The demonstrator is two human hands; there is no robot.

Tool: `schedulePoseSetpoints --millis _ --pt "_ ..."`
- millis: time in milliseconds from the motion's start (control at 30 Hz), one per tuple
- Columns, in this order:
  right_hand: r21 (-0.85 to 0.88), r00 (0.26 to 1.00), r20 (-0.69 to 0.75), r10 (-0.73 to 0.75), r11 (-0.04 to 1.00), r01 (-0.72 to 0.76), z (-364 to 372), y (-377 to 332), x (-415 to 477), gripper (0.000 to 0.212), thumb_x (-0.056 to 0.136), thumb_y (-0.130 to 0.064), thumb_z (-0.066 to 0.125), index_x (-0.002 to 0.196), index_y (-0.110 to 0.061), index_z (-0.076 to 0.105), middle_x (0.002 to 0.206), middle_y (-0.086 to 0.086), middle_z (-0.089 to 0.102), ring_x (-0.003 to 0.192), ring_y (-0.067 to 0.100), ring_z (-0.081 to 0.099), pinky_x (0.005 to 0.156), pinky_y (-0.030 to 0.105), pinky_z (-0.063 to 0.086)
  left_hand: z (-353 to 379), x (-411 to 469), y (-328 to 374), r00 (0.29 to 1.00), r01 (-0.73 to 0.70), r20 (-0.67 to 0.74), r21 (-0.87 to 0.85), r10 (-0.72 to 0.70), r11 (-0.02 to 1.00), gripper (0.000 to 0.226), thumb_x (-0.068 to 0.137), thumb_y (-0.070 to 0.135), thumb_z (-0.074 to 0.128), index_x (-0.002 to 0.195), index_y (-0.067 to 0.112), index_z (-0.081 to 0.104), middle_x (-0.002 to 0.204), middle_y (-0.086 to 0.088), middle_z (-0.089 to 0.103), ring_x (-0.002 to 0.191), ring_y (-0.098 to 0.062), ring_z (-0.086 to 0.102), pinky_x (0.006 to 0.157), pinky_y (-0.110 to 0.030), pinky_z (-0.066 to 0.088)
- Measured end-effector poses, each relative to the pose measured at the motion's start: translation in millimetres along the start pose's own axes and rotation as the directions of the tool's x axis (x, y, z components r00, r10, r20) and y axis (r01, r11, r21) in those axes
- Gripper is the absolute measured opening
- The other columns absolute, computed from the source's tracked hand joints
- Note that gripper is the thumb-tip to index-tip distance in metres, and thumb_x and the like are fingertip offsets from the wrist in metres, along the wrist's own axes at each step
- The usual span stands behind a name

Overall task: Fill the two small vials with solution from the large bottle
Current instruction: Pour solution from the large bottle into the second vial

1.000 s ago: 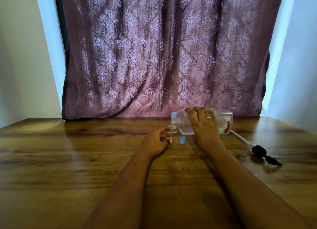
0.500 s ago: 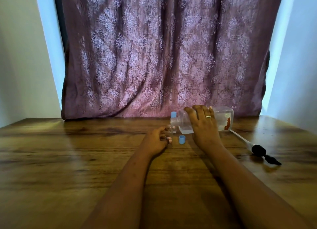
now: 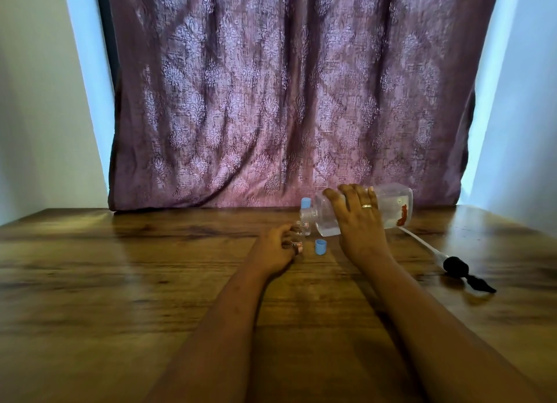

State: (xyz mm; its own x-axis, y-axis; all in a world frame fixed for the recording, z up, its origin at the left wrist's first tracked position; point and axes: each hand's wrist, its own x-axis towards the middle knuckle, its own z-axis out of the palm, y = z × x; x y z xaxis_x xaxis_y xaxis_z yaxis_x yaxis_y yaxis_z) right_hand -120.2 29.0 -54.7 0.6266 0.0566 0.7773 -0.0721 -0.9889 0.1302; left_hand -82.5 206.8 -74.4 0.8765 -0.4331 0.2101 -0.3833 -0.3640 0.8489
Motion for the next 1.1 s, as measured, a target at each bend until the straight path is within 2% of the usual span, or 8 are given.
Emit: schedulePoseSetpoints --millis 100,233,300,600,800,967,1100 --pt "-0.009 1.000 0.002 -0.004 1.000 0.004 0.9 0.2 0.0 0.091 0.050 0.008 0.068 0.131 -0.019 0.034 0.130 0.017 0.048 0.124 0.038 0.040 0.108 0.052 0.026 0.3 -0.6 0.4 1.000 0.006 -0.004 -0.014 -0.006 1.000 0.050 0.092 0.008 0.064 0.139 0.019 0.050 0.128 -0.009 0.064 0.110 -0.028 0.066 0.094 -0.042 0.053" --pt "-0.027 1.000 -0.005 -0.005 1.000 0.005 2.4 0.6 0.4 0.094 0.048 0.008 0.070 0.130 -0.019 0.035 0.129 0.017 0.049 0.124 0.038 0.041 0.107 0.052 0.026 0.8 -0.1 -0.5 1.000 0.010 -0.004 -0.012 -0.010 1.000 0.052 0.092 0.009 0.064 0.140 0.018 0.049 0.127 -0.008 0.064 0.110 -0.029 0.066 0.095 -0.042 0.053" --pt "-0.028 1.000 -0.005 0.002 1.000 -0.002 3.1 0.5 0.4 0.094 0.047 0.011 0.068 0.130 -0.020 0.034 0.130 0.017 0.049 0.124 0.038 0.040 0.108 0.052 0.025 0.7 0.5 -1.9 1.000 0.010 -0.020 -0.013 -0.010 1.000 0.053 0.090 0.010 0.066 0.140 0.020 0.050 0.125 -0.007 0.066 0.109 -0.028 0.067 0.098 -0.046 0.054" --pt "-0.025 1.000 -0.010 0.013 1.000 -0.013 2.7 0.3 -0.2 0.096 0.047 0.012 0.067 0.130 -0.021 0.032 0.132 0.016 0.047 0.128 0.038 0.037 0.110 0.050 0.020 0.9 1.6 -1.6 1.000 0.002 -0.014 0.006 -0.002 1.000 0.050 0.090 0.014 0.067 0.137 0.024 0.052 0.122 -0.003 0.068 0.107 -0.027 0.068 0.096 -0.048 0.054" --pt "-0.024 1.000 -0.012 0.010 1.000 -0.010 2.9 -0.2 0.7 0.096 0.047 0.011 0.068 0.130 -0.021 0.033 0.132 0.017 0.048 0.127 0.039 0.038 0.110 0.050 0.020 0.8 1.8 -1.8 1.000 0.008 -0.005 -0.016 -0.008 1.000 0.048 0.091 0.010 0.065 0.135 0.023 0.053 0.121 -0.004 0.068 0.107 -0.030 0.067 0.091 -0.043 0.053" --pt "-0.033 1.000 -0.022 0.008 0.999 -0.009 2.1 -0.9 0.5 0.098 0.046 0.011 0.071 0.130 -0.021 0.033 0.130 0.017 0.049 0.126 0.039 0.039 0.109 0.049 0.020 0.7 1.1 -1.8 1.000 0.000 -0.012 -0.011 0.000 1.000 0.048 0.090 0.012 0.066 0.135 0.024 0.054 0.121 -0.003 0.068 0.105 -0.024 0.068 0.096 -0.049 0.055" --pt "-0.019 0.999 -0.032 0.010 1.000 -0.011 1.5 -1.3 0.2 0.097 0.046 0.013 0.068 0.130 -0.020 0.033 0.130 0.018 0.050 0.126 0.040 0.040 0.109 0.049 0.016 0.5 0.3 -0.6 1.000 0.004 -0.001 -0.026 -0.004 1.000 0.053 0.091 0.010 0.065 0.140 0.021 0.049 0.124 -0.003 0.064 0.109 -0.023 0.065 0.098 -0.048 0.054"
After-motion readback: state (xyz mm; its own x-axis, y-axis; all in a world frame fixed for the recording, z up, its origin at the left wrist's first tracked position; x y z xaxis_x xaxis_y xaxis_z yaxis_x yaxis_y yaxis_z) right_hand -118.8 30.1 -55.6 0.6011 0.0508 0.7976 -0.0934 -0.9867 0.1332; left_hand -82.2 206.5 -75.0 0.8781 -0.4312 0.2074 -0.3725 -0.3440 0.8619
